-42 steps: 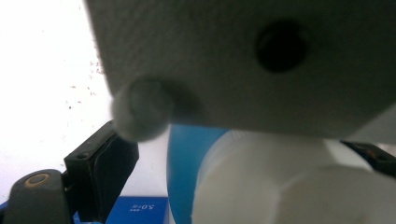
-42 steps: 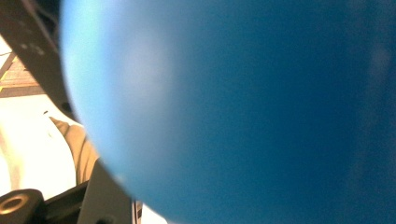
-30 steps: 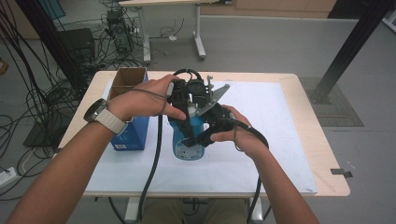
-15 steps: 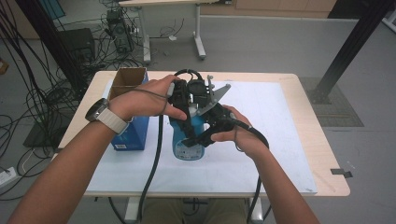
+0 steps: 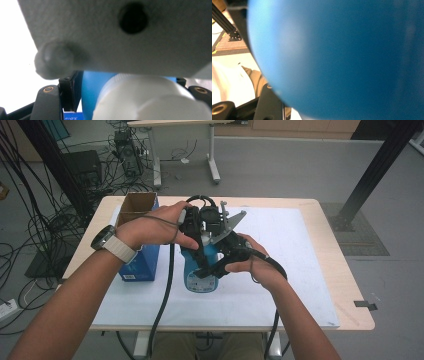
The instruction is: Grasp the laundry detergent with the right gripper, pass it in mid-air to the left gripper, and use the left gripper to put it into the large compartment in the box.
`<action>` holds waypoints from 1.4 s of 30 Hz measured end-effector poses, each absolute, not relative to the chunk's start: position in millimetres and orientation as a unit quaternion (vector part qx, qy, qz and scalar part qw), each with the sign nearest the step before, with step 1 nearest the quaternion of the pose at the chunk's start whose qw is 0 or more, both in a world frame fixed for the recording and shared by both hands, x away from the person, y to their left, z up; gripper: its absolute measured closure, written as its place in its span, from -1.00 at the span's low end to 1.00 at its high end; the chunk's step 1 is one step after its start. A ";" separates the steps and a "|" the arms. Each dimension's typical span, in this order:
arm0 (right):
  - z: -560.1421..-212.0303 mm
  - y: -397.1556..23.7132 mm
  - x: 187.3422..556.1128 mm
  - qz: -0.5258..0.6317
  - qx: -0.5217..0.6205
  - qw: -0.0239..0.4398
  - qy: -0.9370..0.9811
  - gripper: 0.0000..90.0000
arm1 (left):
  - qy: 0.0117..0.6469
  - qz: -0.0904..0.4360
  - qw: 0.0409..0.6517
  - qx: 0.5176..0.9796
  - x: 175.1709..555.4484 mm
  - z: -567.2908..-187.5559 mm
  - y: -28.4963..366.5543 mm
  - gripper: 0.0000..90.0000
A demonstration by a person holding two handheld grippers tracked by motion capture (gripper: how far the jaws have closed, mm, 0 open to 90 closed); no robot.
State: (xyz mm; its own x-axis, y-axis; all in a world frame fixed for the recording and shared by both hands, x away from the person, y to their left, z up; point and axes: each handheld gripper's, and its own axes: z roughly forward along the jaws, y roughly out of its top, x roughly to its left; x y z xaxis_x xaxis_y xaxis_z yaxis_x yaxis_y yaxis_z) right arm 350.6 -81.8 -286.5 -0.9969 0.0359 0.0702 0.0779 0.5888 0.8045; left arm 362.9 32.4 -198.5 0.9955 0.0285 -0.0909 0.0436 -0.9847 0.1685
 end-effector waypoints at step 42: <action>-286.3 -83.5 350.0 -0.451 -0.025 0.020 -0.892 -0.03 | 0.010 -0.044 0.095 0.995 360.2 -198.9 31.8 -0.14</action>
